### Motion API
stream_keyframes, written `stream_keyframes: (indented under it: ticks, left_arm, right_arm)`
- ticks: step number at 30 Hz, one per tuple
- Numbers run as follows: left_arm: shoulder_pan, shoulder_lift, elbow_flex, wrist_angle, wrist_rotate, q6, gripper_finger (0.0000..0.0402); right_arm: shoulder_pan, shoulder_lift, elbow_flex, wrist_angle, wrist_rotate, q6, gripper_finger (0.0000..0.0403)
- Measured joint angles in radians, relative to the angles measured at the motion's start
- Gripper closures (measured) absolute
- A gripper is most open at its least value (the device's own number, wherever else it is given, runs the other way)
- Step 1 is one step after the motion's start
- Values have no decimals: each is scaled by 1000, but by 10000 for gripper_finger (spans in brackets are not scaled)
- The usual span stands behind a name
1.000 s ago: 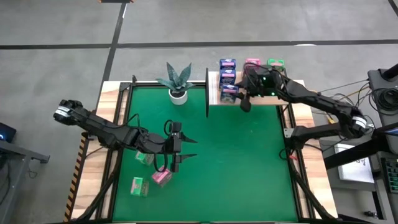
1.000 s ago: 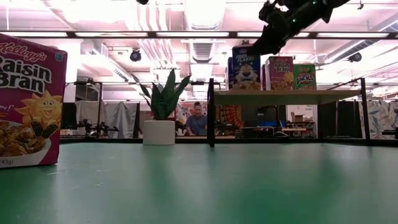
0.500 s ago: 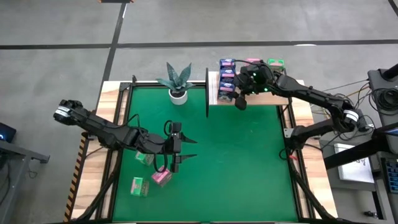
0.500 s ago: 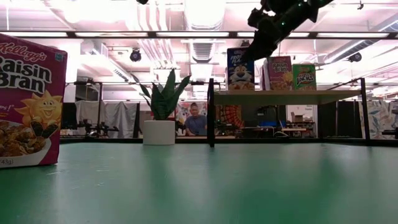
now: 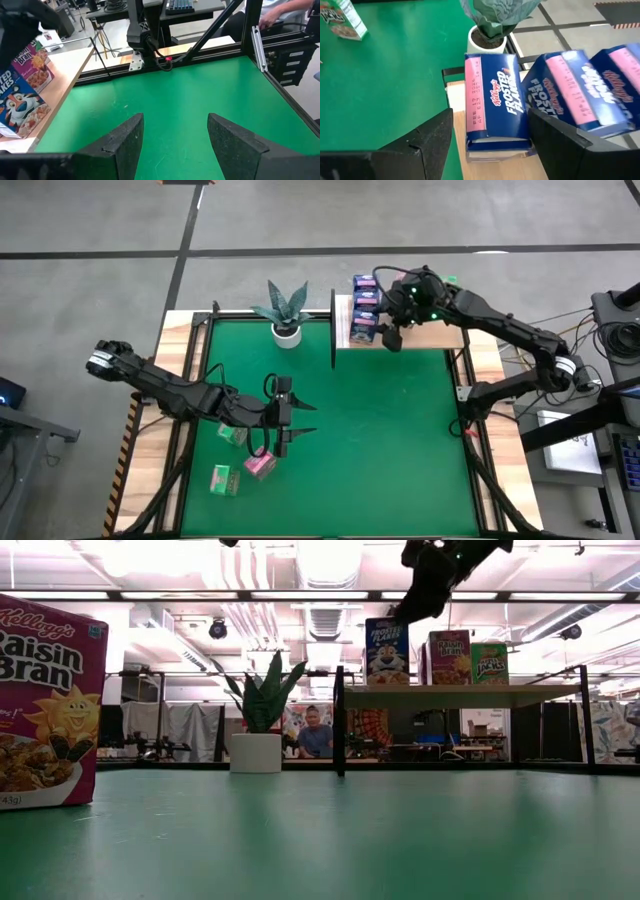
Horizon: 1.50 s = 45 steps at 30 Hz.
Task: Stack cereal on shelf
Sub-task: Put the blue cereal box on the shelf aligned with the other blue cereal boxes
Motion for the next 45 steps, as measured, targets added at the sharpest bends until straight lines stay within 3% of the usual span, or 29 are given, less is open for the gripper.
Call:
stream_keyframes:
  ticks: [8,11,17,22,28,36,45]
  left_arm:
    - [0,0,0,0,-9,105,198]
    - [0,0,0,0,-10,168,198]
    - [0,-3,0,-11,-13,240,198]
    - [1,-16,0,-65,-121,212,198]
    - [1,-16,0,-121,-157,172,198]
    - [1,-16,0,-128,-157,167,198]
    - [2,-16,-1,-128,-157,167,198]
  right_arm:
    - [40,-1,105,-63,6,65,164]
    - [89,5,134,-62,69,84,182]
    - [179,40,179,-62,248,83,232]
    - [203,106,217,-56,331,73,286]
    - [203,224,313,-70,341,46,347]
    - [203,384,559,-321,350,39,391]
    - [203,489,714,-484,393,15,394]
